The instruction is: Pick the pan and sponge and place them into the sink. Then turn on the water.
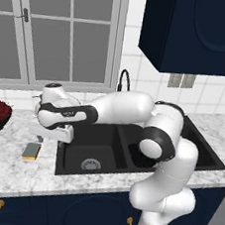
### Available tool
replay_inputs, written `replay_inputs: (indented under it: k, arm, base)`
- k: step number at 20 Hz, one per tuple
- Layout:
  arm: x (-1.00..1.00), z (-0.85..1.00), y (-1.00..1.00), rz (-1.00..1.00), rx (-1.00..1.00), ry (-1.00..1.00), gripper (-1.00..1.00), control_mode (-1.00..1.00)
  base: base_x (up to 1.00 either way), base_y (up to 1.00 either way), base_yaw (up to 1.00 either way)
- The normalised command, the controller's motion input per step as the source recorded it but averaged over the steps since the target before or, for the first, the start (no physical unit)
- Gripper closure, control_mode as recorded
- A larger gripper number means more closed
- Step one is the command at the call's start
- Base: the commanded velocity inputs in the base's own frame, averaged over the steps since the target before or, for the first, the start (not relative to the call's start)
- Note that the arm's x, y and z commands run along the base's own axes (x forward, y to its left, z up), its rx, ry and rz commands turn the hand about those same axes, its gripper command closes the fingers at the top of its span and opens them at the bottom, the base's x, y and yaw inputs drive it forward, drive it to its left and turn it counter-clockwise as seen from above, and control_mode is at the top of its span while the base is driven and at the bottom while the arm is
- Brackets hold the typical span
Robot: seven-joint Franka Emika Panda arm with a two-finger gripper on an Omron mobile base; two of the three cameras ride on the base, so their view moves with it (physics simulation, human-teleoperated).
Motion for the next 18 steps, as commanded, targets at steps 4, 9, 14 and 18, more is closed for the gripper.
replay_inputs:
  k: [4, 9, 14, 18]
  arm:
    - [0.13, -0.12, 0.39, 0.00, -0.05, 0.00, -1.00, -1.00]
    - [0.18, -0.17, 0.33, 0.00, -0.07, 0.00, -1.00, -1.00]
    - [0.18, -0.33, 0.21, 0.00, -0.06, 0.00, -1.00, -1.00]
    - [0.08, -0.34, 0.08, 0.00, -0.02, 0.00, -1.00, -1.00]
  base:
    - [0.00, 0.00, 0.00]
    - [0.00, 0.00, 0.00]
    - [0.00, 0.00, 0.00]
    - [0.00, 0.00, 0.00]
